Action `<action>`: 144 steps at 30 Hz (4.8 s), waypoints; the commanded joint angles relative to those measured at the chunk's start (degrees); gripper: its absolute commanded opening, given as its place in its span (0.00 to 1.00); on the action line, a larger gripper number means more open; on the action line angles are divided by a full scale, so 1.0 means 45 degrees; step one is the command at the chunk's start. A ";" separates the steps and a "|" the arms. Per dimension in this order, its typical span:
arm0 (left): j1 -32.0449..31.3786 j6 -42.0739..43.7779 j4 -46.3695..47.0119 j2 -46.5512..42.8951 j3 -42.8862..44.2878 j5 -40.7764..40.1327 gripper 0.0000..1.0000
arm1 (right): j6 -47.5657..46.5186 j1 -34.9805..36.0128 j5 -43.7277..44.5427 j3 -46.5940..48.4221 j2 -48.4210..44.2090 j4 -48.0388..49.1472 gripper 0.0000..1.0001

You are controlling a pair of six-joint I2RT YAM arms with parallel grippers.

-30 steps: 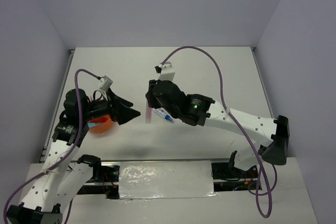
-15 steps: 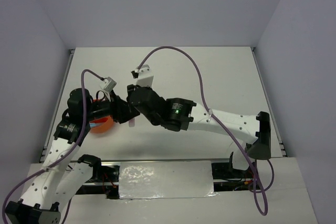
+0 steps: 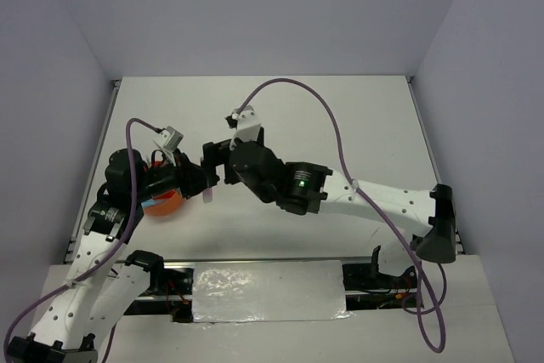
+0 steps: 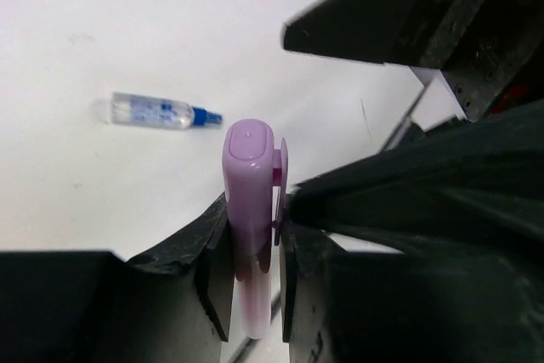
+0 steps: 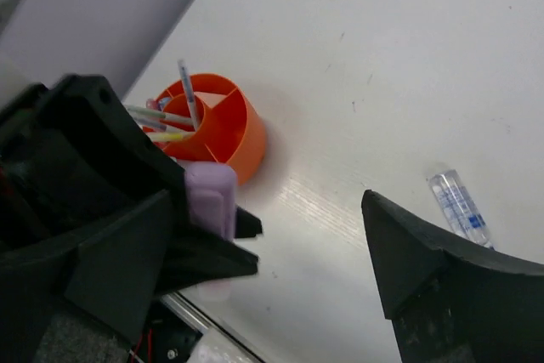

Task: Sort the stationery into containers
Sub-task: Place the stationery in the storage box.

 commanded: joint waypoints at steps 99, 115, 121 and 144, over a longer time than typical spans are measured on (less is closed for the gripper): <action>-0.0052 0.2419 -0.0340 -0.7213 -0.2521 -0.9959 0.00 | -0.6186 -0.3987 -0.4961 -1.1985 -0.8965 0.8871 1.00; -0.0013 0.8533 -0.2331 -0.4384 -0.1058 -0.7642 0.00 | -0.6186 -0.5180 -0.5957 -1.3157 -1.0391 0.9575 1.00; -0.0012 1.0582 -0.3638 -0.3211 -0.0804 -0.5511 0.00 | -0.6186 -0.5434 -0.6114 -1.3255 -1.0567 0.9575 1.00; 0.0007 1.1290 -0.2566 -0.2721 -0.1428 -0.7987 0.11 | -0.6186 -0.5512 -0.6543 -1.3119 -1.0059 0.9497 1.00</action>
